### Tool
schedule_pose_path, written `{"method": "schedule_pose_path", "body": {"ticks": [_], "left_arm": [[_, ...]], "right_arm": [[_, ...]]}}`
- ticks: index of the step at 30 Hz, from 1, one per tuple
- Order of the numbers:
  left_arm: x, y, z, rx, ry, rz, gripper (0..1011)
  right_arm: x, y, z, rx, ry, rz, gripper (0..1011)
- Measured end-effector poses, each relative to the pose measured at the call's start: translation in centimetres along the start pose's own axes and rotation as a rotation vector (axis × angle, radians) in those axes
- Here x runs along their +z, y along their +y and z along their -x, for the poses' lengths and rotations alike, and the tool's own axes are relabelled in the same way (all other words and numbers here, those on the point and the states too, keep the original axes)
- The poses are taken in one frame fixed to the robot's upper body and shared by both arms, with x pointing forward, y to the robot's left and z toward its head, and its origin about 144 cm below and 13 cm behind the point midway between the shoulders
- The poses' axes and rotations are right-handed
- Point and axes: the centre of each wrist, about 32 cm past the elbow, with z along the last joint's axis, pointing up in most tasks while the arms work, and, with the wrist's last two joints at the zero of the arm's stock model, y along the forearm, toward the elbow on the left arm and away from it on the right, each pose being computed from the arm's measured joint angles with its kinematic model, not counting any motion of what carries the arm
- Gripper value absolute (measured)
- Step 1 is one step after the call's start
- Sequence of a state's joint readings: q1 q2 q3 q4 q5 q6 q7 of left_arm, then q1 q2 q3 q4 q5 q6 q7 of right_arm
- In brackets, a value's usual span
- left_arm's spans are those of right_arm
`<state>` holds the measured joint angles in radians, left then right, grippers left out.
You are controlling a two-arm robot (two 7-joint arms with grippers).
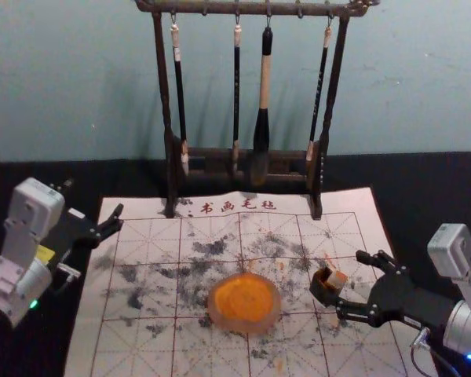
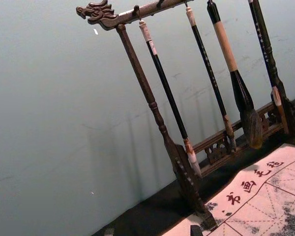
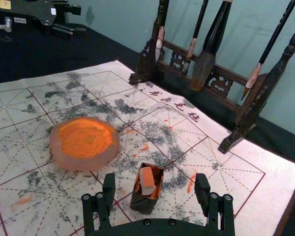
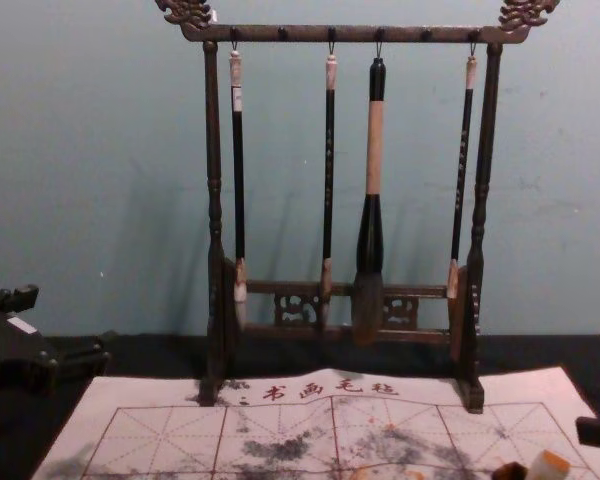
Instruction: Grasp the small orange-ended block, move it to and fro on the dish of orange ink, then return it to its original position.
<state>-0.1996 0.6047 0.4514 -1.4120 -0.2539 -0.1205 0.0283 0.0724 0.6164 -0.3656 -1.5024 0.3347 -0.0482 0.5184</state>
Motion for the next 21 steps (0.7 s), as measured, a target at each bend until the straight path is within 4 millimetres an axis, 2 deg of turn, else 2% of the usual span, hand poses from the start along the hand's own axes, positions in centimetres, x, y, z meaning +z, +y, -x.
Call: {"method": "schedule_pose_path", "body": {"ticks": [21], "left_arm": [[0.0, 0.0, 0.0, 0.0, 0.0, 0.0, 1001]], "right_arm": [[0.1, 0.61, -0.39, 0.016, 0.034, 0.012, 1002]]}}
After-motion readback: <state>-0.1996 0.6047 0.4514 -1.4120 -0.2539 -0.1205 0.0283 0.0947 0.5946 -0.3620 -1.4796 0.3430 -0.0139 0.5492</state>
